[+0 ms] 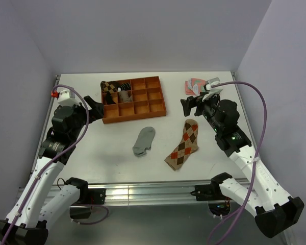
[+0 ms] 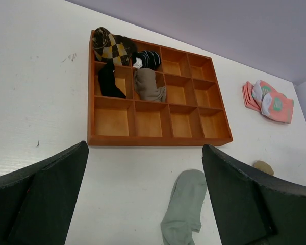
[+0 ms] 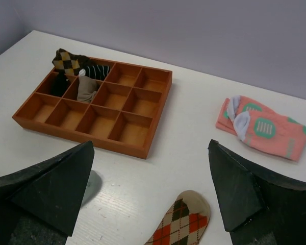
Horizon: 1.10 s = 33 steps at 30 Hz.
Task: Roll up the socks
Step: Roll the sock at the center of the board.
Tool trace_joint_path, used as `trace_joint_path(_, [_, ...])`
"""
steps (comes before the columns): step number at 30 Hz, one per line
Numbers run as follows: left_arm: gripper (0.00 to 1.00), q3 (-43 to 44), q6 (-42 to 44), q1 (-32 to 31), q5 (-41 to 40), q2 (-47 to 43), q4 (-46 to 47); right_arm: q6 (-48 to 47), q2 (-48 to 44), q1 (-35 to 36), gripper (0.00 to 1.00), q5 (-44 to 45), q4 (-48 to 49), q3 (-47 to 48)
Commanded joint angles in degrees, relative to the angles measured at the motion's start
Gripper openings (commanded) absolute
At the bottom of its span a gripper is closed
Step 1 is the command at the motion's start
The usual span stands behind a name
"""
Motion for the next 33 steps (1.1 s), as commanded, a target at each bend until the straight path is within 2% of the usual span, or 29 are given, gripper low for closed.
trace_joint_path(1, [0.99, 0.1, 1.4, 0.2, 0.2, -0.4, 2.3, -2.0, -1.0, -0.8, 1.00, -1.4, 0.2, 1.5])
trace_joint_path(6, [1.00, 0.4, 1.4, 0.2, 1.1, -0.1, 2.2, -3.3, 3.0, -1.3, 1.00, -3.6, -3.7, 3.6])
trace_joint_path(10, [0.99, 0.3, 1.4, 0.2, 1.6, -0.4, 2.3, -3.8, 8.2, -1.1, 0.87, -9.1, -7.0, 7.4])
trace_joint_path(12, [1.00, 0.2, 1.4, 0.2, 1.4, -0.5, 2.4, -4.4, 12.3, -0.3, 0.83, -11.4, -8.1, 8.7])
trace_joint_path(15, [0.99, 0.4, 1.3, 0.2, 1.3, -0.1, 2.2, -7.4, 19.8, 6.7, 0.76, -9.4, -10.3, 10.9])
trace_joint_path(16, [1.00, 0.4, 1.3, 0.2, 1.2, 0.0, 2.2, -8.1, 21.7, 11.5, 0.74, -7.7, -10.4, 11.5])
trace_joint_path(19, [1.00, 0.5, 1.3, 0.2, 0.6, -0.5, 1.9, -10.2, 28.8, 19.3, 0.67, -6.1, -10.4, 12.4])
trace_joint_path(22, [0.99, 0.3, 1.1, 0.2, -0.9, -1.2, 1.7, -11.1, 34.2, 23.7, 0.60, -6.2, -10.8, 12.7])
trace_joint_path(27, [1.00, 0.6, 0.6, 0.2, -2.5, -2.3, 1.2, -13.6, 39.7, 33.4, 0.59, -2.2, -10.3, 11.6])
trace_joint_path(33, [0.99, 0.2, 0.7, 0.2, -2.9, -3.2, 1.6, -15.9, 45.5, 39.2, 0.59, -0.6, -11.5, 13.8])
